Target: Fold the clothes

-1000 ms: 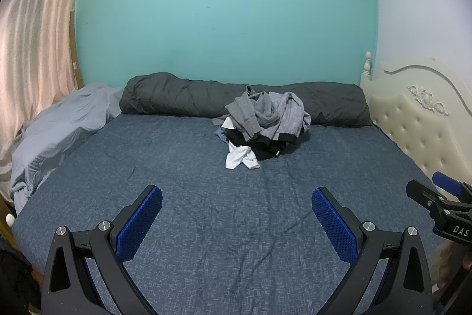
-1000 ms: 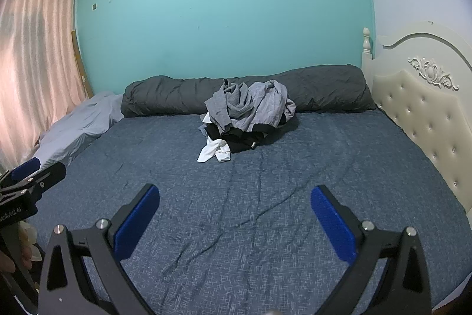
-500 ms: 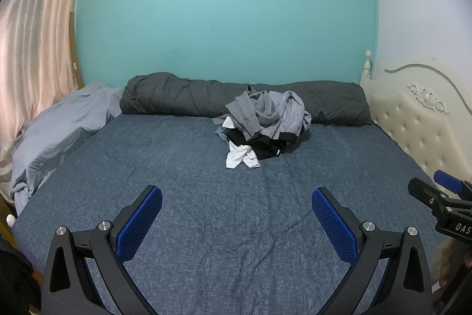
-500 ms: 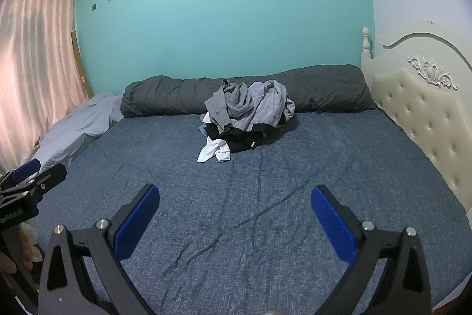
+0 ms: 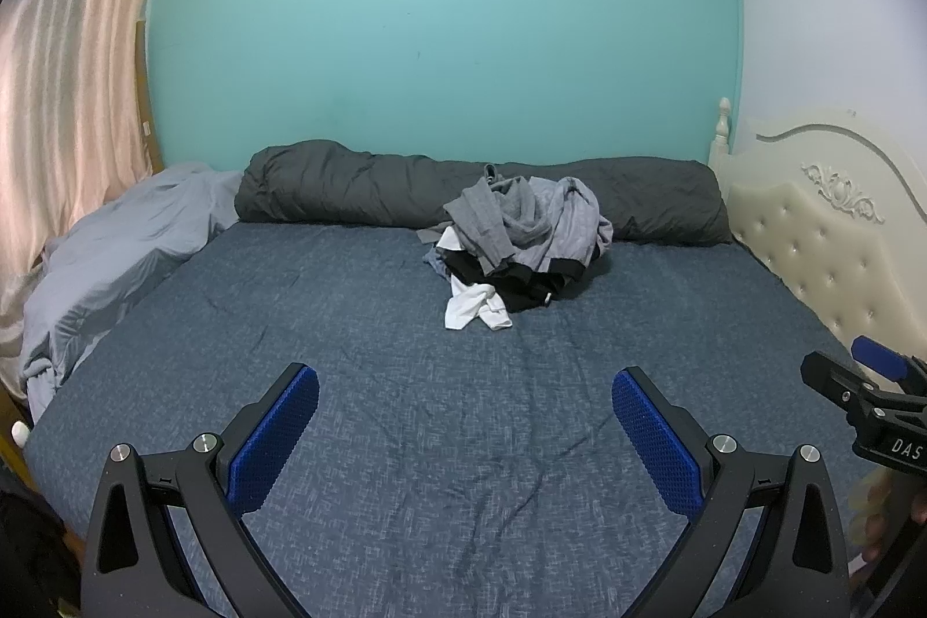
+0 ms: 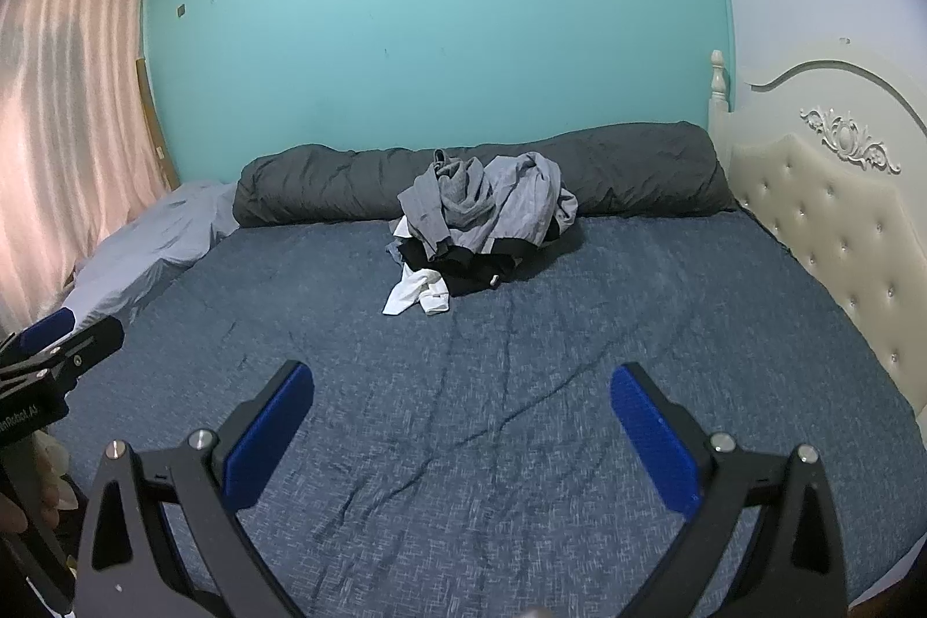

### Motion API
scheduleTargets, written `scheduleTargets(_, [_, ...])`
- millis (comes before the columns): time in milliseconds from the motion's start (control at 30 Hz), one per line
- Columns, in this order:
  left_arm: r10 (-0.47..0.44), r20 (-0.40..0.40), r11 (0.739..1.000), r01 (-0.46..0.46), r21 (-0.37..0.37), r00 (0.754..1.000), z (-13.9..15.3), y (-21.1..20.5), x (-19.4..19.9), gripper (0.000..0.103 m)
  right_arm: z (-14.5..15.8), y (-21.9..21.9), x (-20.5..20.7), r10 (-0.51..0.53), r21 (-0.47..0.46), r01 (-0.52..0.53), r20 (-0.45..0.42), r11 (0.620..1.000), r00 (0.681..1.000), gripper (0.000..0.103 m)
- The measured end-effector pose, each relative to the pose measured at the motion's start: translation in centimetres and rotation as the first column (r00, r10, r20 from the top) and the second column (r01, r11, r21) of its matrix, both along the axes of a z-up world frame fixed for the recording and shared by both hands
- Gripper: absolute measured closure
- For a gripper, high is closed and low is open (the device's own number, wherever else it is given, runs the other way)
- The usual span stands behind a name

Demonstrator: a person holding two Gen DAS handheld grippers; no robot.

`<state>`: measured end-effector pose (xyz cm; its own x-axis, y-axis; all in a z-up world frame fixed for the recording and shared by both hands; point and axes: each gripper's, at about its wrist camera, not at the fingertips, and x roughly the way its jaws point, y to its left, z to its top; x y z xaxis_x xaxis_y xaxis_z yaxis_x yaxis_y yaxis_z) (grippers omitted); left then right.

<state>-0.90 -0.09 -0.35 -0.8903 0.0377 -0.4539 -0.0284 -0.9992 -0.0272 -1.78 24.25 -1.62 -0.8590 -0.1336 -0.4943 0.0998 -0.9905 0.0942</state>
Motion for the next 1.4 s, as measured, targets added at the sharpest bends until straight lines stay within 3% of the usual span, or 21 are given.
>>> scheduleTargets(367, [-0.007, 0.006, 1.0, 0.007, 0.0, 1.0, -0.8, -0.1, -3.1, 0.0, -1.3, -0.2, -3.0, -0.002, 0.005, 0.002, 0.011, 1.0, 1.0, 0.0])
scheduleTargets(533, [-0.013, 0.007, 1.0, 0.013, 0.009, 1.0, -1.3, -0.5, -6.6, 0.0, -2.8, -0.2, -6.7, 0.013, 0.007, -0.013, 0.039, 1.0, 0.999, 0.0])
scheduleTargets(767, [-0.016, -0.005, 1.0, 0.016, -0.015, 1.0, -2.5, -1.1, -13.4, 0.0, -5.5, -0.5, -14.1, 0.04, 0.026, -0.041, 0.049, 0.999, 0.998, 0.0])
scheduleTargets(1000, [-0.018, -0.014, 0.999, 0.018, -0.026, 1.0, -5.1, -1.7, -21.2, 0.0, -9.3, -0.8, -24.3, 0.02, 0.052, -0.03, 0.172, 0.998, 0.985, 0.0])
scheduleTargets(1267, [-0.048, -0.003, 0.998, 0.048, -0.034, 0.999, -8.8, -2.5, -29.2, 0.0, -12.7, -2.5, -34.1, 0.115, 0.038, -0.124, 0.178, 0.992, 0.977, 0.001])
scheduleTargets(1400, [-0.05, 0.021, 0.998, 0.05, -0.023, 0.999, -10.9, -3.2, -32.0, 0.0, -13.8, -4.3, -38.3, 0.156, 0.072, -0.167, 0.138, 0.983, 0.978, 0.001])
